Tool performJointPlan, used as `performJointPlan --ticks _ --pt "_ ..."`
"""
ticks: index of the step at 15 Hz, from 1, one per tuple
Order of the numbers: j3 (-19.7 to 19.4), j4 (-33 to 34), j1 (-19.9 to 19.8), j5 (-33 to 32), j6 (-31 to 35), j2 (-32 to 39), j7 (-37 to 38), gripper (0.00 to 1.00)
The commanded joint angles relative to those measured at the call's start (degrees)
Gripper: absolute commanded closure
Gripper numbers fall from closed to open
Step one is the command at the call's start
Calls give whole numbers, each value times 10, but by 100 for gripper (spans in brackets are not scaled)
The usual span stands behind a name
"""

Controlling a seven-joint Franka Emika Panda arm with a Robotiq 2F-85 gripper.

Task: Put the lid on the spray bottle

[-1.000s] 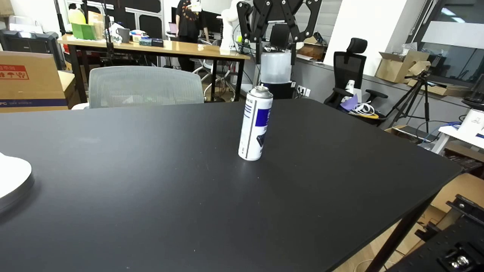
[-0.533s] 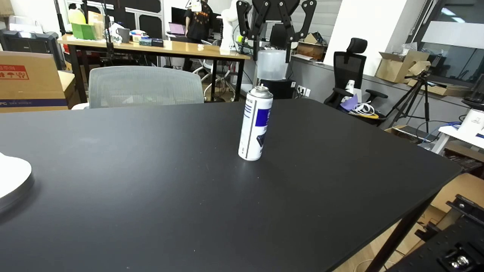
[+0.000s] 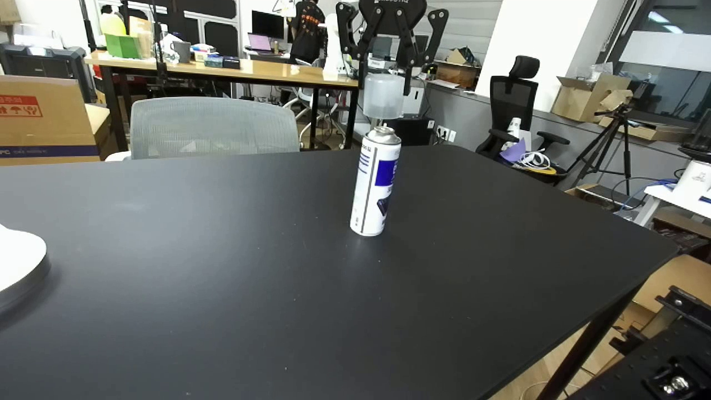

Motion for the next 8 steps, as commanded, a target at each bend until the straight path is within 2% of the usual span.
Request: performJointPlan --ticks 1,8 --pt "1 -2 -6 -1 16 5 0 61" --pt "-4 -6 -7 11 29 15 -5 61"
